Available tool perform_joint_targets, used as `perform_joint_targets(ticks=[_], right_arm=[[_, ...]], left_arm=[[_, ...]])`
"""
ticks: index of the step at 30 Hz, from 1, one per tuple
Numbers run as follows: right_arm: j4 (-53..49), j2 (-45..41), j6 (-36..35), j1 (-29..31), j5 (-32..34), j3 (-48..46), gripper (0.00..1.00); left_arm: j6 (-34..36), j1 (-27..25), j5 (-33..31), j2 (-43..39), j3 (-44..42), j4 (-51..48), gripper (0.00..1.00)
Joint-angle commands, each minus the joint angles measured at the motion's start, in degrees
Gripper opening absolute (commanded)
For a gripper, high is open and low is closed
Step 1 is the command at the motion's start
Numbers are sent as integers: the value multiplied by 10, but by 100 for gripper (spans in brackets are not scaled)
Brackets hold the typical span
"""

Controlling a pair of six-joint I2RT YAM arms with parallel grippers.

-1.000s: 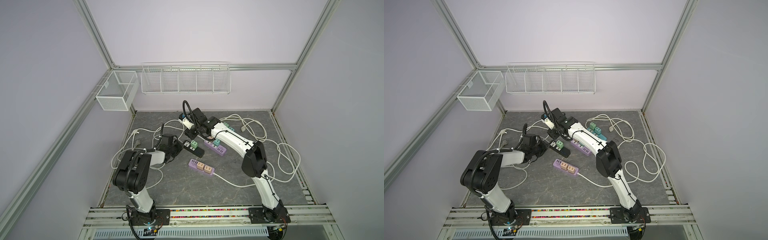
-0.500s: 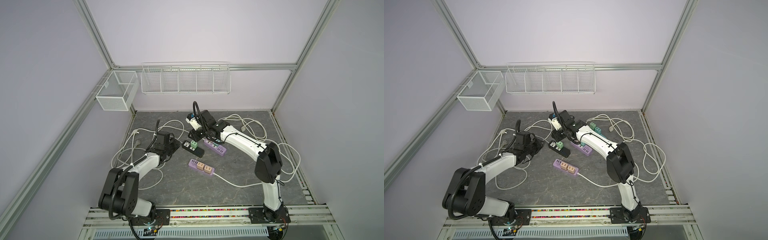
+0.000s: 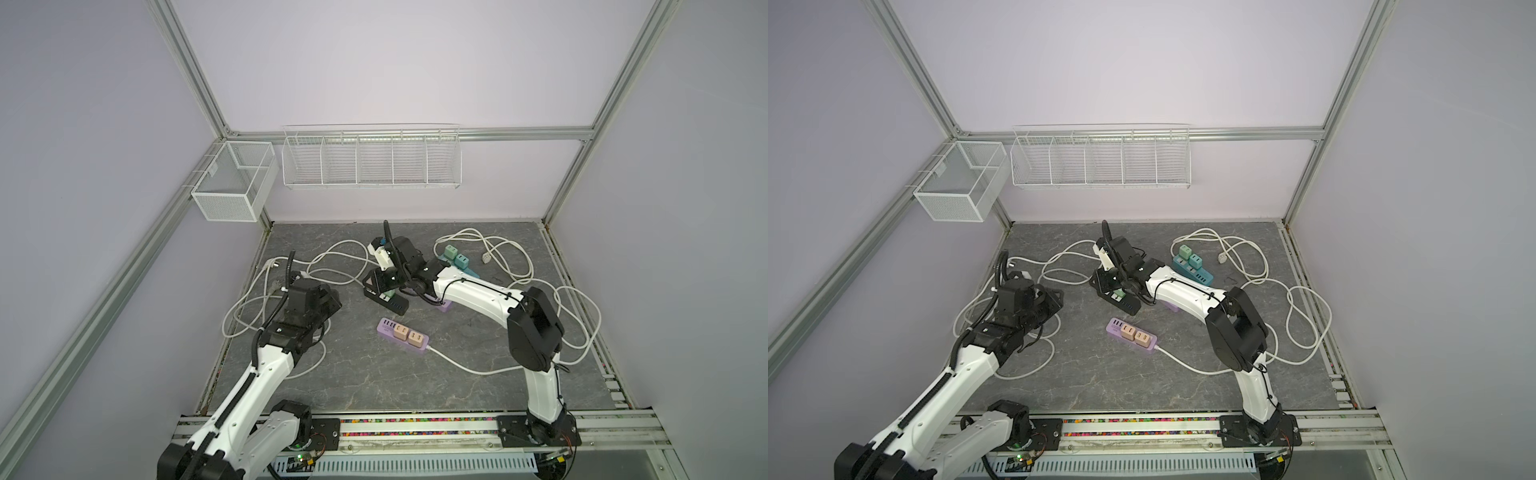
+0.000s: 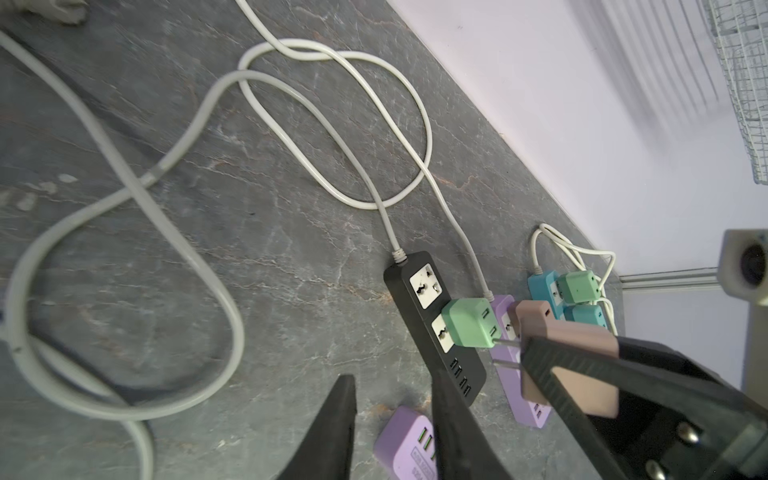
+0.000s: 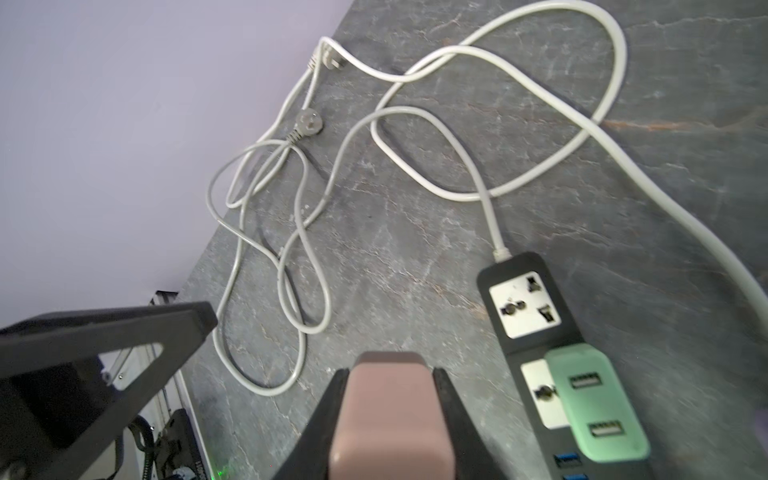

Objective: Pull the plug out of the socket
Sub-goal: 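Pull the pink adapter up off the black strip with the right gripper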

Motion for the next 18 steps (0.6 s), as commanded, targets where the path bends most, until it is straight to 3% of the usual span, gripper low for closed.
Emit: perform_joint_targets(ticks=[1, 18], right_arm=[[54, 44, 49, 26, 22, 12, 20], [54, 213, 72, 68, 29, 141, 23]], left_arm=[[17, 3, -34, -38, -9, -71, 34], [13, 3, -61, -153, -39, -156, 37]])
